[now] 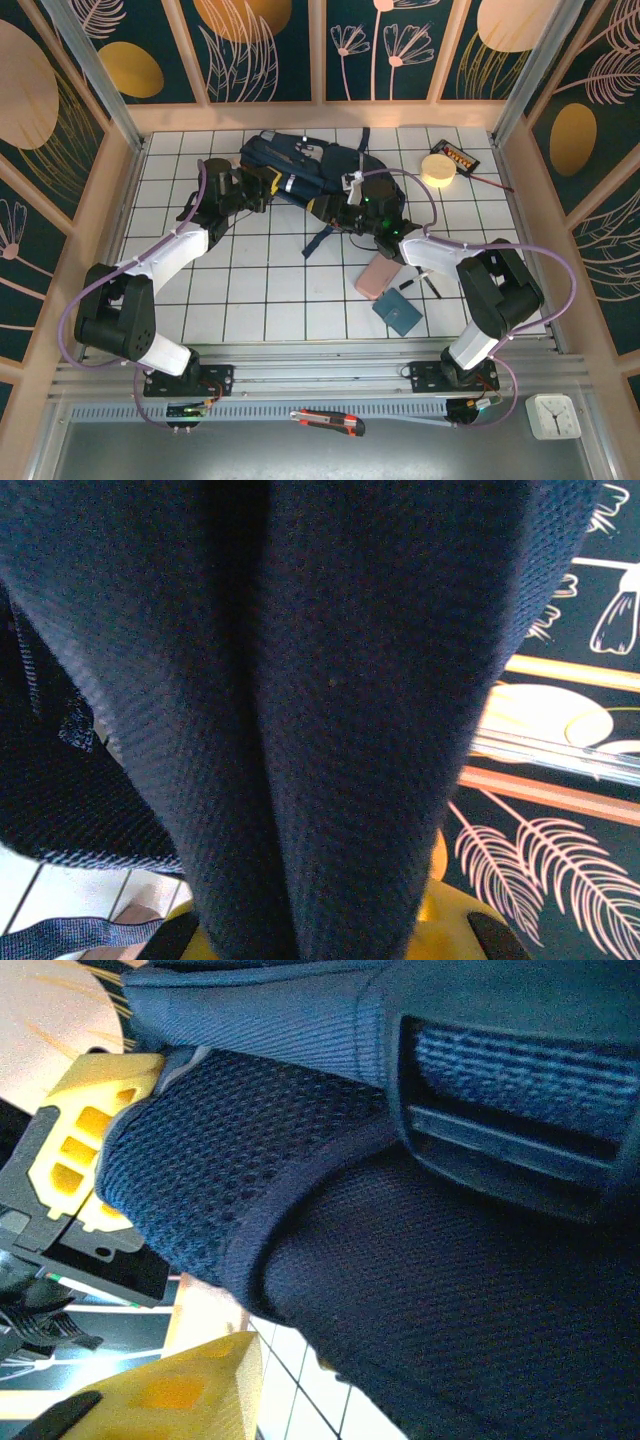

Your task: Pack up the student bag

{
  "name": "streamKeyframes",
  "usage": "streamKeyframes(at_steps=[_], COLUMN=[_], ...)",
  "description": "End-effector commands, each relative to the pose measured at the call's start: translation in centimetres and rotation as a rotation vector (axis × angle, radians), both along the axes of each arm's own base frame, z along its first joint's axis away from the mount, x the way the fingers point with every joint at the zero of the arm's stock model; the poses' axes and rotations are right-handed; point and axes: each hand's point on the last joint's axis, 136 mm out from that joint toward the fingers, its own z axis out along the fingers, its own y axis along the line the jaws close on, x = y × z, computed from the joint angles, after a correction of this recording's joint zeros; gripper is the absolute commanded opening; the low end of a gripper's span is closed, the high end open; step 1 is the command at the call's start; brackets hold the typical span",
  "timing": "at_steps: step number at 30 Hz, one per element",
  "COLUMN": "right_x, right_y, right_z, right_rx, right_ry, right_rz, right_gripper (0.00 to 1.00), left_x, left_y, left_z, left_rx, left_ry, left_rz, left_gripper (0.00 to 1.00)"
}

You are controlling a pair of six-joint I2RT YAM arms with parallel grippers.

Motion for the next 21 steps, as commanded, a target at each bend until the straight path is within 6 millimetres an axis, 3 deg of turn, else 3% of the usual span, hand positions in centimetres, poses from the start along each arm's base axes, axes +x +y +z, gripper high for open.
streamKeyframes(at_steps=[1,12,21], right_x=[1.1,1.0,-1.5], right_y=[-0.2,-1.2,-4.6], right_z=[1.6,-0.3,-4.8], right_rx=[-0.006,-0.123,-0.399], right_ry=[-0.050,-0.004,0.107], right_rz=[-0.027,-0.042,-0.035], right_gripper=[0.35,0.00,0.00], left_x=[0.1,0.2,1.1], left_y=[-1.8,-1.8,-0.9], left_z=[5.6,4.9,2.8], left_rx=[-0.113,-0.108,-0.029], left_ry=[-0.124,-0.119,-0.116], left_rz=[-0.062,-0.064,-0.048], left_gripper=[0.00,0.00,0.00])
